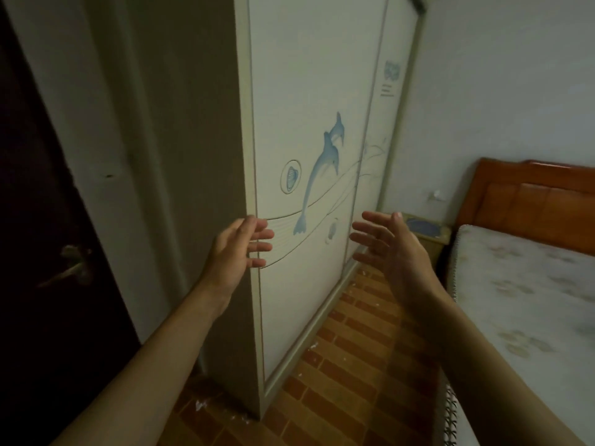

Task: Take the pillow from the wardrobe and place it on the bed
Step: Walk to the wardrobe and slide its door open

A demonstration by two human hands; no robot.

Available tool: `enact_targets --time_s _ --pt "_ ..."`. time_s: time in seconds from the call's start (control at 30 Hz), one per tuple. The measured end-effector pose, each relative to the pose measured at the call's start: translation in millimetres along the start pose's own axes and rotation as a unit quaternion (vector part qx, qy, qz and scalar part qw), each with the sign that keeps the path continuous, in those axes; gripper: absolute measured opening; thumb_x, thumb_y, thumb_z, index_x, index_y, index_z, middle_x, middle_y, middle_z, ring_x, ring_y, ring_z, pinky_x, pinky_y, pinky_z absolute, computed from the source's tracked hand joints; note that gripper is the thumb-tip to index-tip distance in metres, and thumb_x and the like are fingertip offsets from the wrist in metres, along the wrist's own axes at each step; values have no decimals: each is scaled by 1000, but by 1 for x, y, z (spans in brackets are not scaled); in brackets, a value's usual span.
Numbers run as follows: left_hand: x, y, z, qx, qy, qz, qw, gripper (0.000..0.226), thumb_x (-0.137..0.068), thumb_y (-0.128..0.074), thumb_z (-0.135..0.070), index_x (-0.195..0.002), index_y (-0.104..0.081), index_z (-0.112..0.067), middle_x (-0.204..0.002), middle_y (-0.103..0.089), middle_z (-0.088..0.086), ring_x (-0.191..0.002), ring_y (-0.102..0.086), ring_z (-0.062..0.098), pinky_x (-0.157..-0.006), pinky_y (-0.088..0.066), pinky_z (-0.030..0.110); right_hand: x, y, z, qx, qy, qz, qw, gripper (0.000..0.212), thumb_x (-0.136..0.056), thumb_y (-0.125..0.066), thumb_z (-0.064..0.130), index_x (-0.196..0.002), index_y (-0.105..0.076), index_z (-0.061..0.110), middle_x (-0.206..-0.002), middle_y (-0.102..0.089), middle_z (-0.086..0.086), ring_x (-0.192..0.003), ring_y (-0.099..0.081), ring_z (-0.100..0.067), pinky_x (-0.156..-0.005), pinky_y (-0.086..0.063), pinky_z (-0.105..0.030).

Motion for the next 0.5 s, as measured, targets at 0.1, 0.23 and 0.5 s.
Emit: enact_targets --time_s 0.1,0.23,0.5 --pt "-44 -13 11 18 11 35 999 42 -100 -35 -50 -109 -65 -23 -108 -73 3 -99 -70 21 -78 -57 36 -20 10 -5 -4 3 -44 999 48 -102 -29 51 -122 -62 23 -124 -69 -5 -115 -67 -22 -95 -53 -46" --pt "-94 -46 29 36 19 88 995 43 -100 -34 -51 -112 -65 -25 -109 -73 0 -99 -71 18 -78 -57 35 -46 32 -15 3 14 -100 995 48 -99 -32 53 -121 -63 23 -119 -71 -2 -111 -68 -20 -92 -53 -44" --pt "-188 -126 62 23 15 141 990 43 -100 -34 -50 -116 -63 -22 -111 -72 1 -101 -70 18 -83 -58 39 -120 89 -47 21 15 -165 986 45 -104 -27 48 -119 -64 27 -118 -72 0 -111 -67 -19 -92 -53 -42"
Point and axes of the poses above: each hand's wrist, its own x-axis away from the middle knuckle, its own y-axis out of the back of the hand, z = x × y, the point moved 3 cm from there along -x, towards the middle knuckle
